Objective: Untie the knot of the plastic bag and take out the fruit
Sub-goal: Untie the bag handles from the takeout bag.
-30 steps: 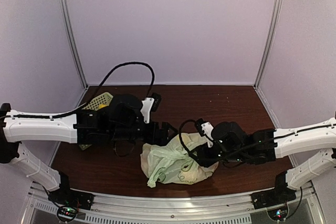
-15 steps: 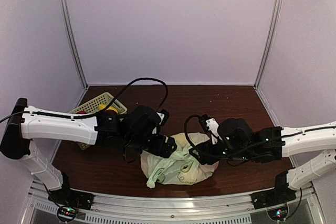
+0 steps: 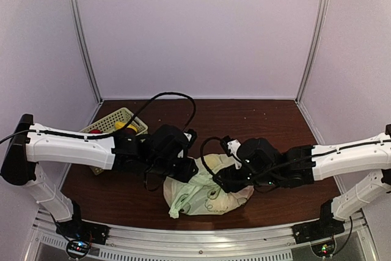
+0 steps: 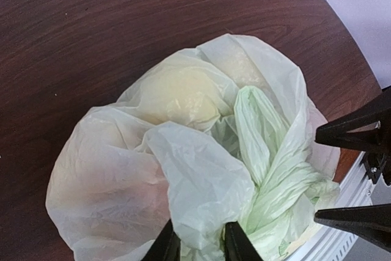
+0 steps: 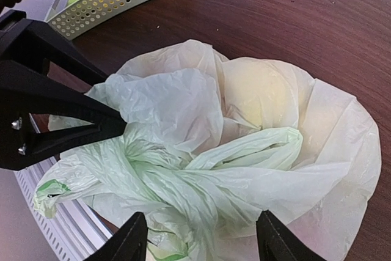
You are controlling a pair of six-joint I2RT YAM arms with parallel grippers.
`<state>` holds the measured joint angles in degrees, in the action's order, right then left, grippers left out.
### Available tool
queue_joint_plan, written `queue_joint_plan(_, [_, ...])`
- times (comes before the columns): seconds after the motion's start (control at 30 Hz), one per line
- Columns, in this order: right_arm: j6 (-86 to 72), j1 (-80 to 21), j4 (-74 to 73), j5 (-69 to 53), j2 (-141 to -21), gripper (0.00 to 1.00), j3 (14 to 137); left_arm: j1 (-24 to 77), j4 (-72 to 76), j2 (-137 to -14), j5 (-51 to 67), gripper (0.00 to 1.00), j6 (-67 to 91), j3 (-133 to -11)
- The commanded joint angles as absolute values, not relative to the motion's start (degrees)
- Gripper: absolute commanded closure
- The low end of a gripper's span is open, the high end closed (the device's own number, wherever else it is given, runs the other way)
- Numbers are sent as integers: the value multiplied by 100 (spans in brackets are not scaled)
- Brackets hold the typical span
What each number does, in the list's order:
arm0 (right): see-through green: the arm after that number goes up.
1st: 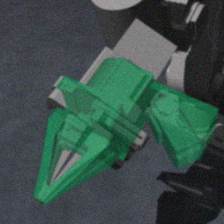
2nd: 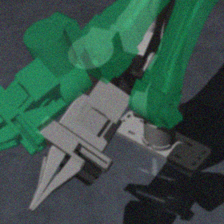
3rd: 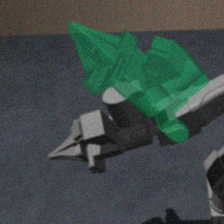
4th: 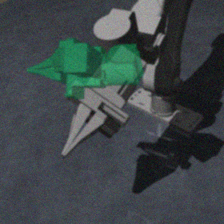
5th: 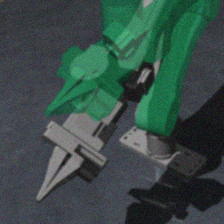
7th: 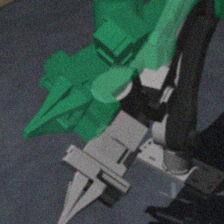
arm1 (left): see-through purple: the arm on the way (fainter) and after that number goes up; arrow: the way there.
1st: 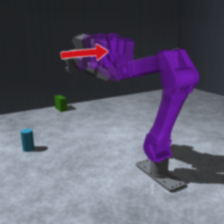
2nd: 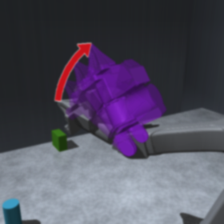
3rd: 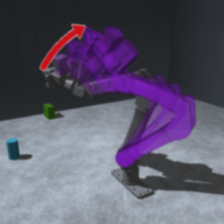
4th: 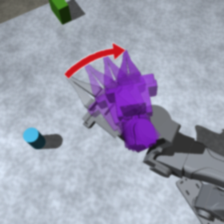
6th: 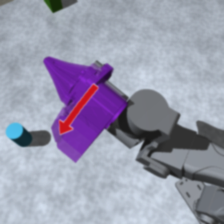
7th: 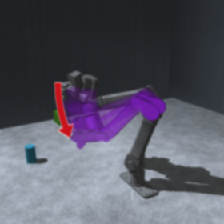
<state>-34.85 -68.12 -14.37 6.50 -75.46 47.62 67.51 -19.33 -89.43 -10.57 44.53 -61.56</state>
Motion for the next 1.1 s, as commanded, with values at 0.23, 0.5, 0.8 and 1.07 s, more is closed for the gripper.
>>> queue_joint_plan(0.23, [-3541, -6789, -1373, 782, -7862, 57, 4981, 6793, -1749, -8918, -1055, 95, 4535, -6084])
queue_joint_plan(0.5, [-3599, -6778, -1514, 956, -7676, 100, 4981, 6793, -1749, -8866, -1157, 100, 4578, -6065])
queue_joint_plan(0.8, [-3662, -6785, -1866, 1306, -7002, 100, 4853, 6766, -1599, -8320, -1622, 100, 4669, -5897])
queue_joint_plan(1.07, [-3963, -6782, -1605, 1234, -6982, 100, 4194, 6697, -1340, -8070, -1640, 100, 5047, -5246])
